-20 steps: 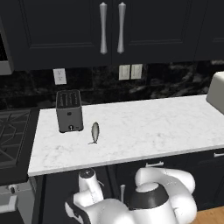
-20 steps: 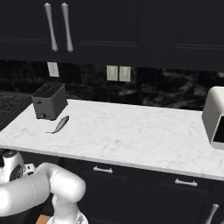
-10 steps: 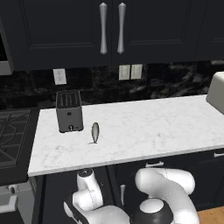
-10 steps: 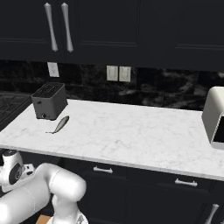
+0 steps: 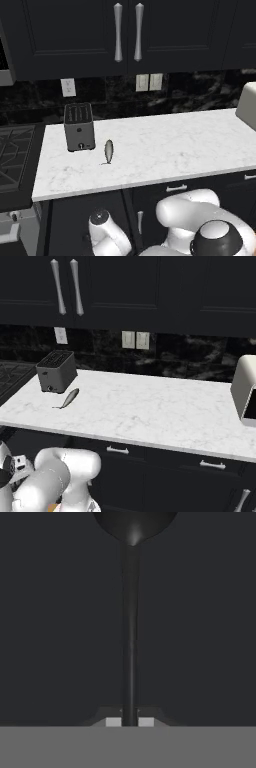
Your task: Pick the ladle from the drawer and place it on the counter.
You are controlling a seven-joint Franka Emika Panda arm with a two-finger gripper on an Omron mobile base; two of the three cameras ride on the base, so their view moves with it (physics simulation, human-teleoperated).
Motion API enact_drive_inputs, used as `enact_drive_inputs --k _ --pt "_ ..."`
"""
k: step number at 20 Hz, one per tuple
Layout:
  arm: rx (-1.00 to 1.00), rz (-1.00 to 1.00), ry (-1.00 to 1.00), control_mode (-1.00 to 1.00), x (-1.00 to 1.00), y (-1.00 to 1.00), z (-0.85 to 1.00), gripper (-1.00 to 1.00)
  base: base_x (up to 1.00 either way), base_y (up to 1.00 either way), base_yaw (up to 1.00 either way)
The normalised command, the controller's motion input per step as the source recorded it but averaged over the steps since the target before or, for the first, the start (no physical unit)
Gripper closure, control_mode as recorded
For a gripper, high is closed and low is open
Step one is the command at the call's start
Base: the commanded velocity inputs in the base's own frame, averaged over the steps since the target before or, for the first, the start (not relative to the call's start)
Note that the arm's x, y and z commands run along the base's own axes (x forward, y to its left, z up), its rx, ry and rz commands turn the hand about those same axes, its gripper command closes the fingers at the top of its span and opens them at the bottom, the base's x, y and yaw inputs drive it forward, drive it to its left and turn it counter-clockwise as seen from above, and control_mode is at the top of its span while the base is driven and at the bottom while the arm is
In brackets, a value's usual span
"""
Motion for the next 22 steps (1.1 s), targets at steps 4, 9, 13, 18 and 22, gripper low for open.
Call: enact_drive_inputs --k 4,9,13,18,22 --pt "0.0 -0.11 -0.29 -1.0 -0.31 0.12 1.0 1.0 0.0 0.0 0.0" --pt "0.0 -0.2 -0.36 -1.0 0.0 0.0 1.0 1.0 0.0 0.0 0.0" --pt "0.0 -0.23 -0.25 -1.0 0.0 0.0 1.0 1.0 0.0 0.0 0.0" --pt "0.01 -0.16 -0.1 -1.0 0.03 0.02 1.0 1.0 0.0 0.0 0.0" --pt "0.0 -0.14 0.0 -1.0 0.03 0.0 1.0 1.0 0.0 0.0 0.0"
